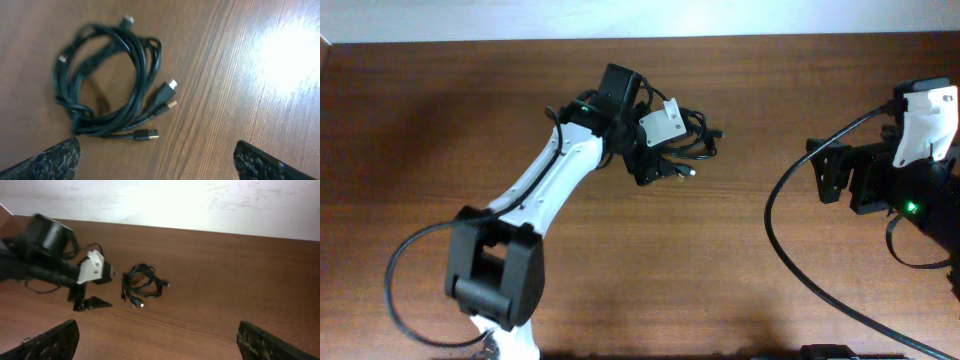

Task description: Untangle cables

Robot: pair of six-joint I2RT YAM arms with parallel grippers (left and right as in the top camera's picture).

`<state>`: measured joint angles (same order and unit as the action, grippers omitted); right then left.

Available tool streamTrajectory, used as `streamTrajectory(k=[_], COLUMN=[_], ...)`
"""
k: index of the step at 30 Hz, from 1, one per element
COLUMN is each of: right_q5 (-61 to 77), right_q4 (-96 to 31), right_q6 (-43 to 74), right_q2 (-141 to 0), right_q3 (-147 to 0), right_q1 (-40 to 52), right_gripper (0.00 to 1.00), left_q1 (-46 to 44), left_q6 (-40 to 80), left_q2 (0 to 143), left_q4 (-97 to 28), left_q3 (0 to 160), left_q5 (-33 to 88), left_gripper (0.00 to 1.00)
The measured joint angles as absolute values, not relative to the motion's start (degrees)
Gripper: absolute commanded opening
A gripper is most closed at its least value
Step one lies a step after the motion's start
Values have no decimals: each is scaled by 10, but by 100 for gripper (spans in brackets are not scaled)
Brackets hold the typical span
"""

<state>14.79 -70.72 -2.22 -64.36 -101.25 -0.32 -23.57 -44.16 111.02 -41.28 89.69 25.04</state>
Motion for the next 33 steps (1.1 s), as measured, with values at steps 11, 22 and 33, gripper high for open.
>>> streamTrajectory(k=[11,22,33], right_q5=[148,148,361], right_q4=[-729,-735,-735], right_q6=[-26,-39,-113], right_q2=[-664,-667,-695], right_q3=[-1013,-1013,-1014], right_q1=[-3,-3,-2], right_gripper=[91,84,98], left_q1=[-236,-250,-272], left_q6=[-444,-387,-246], left_q2=[1195,1263,855], left_q4=[-322,-347,-563], left_q3=[897,944,1195], left_q5=[258,238,242], left_gripper=[98,0,0])
